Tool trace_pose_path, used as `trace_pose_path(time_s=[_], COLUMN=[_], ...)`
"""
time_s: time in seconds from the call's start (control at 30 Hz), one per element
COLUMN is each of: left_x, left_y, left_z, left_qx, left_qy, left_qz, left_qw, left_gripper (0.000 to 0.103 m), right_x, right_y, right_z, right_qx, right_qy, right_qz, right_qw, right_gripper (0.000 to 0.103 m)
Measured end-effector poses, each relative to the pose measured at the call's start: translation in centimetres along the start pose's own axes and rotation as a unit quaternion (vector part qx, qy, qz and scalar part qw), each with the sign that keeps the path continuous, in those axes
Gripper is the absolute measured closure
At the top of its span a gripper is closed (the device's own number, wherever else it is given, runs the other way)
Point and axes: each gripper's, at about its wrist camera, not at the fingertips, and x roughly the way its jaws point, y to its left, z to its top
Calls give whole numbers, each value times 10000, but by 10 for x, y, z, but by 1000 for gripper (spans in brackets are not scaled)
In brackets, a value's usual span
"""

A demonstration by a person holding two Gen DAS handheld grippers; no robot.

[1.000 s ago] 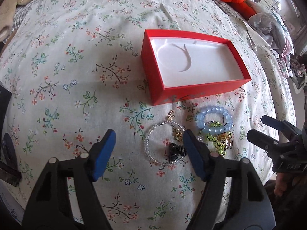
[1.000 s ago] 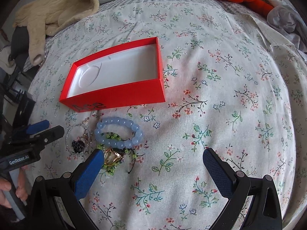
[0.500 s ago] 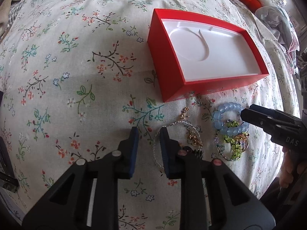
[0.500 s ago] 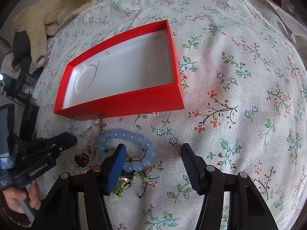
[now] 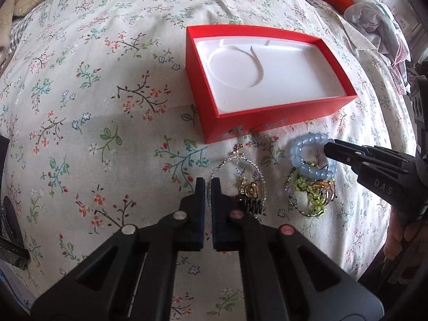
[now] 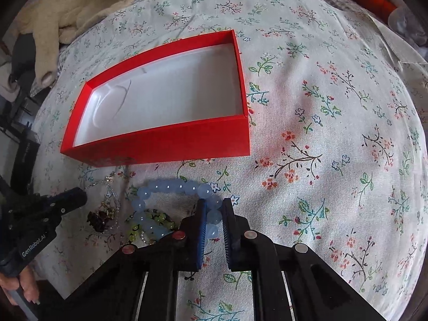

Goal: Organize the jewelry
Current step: 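Grasp the silver bead bracelet with the left tool while the right tool grasps the light blue bead bracelet, then carry both bracelets into the red box and open both tools to release them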

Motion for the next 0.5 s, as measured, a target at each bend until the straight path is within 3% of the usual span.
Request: trace_pose_path(time_s=[0.5], left_x=[-59], left_y=[-18], left_z=[15], left_qx=[122], left_qy=[-829], left_qz=[-574], left_qw=[9948], left_gripper=[98], right_x=[-75], right_y=[5], right_z=[-1], right_qx=[-146], right_qy=[-795], right_qz=[581], right_qw=[9950], right_gripper=[92])
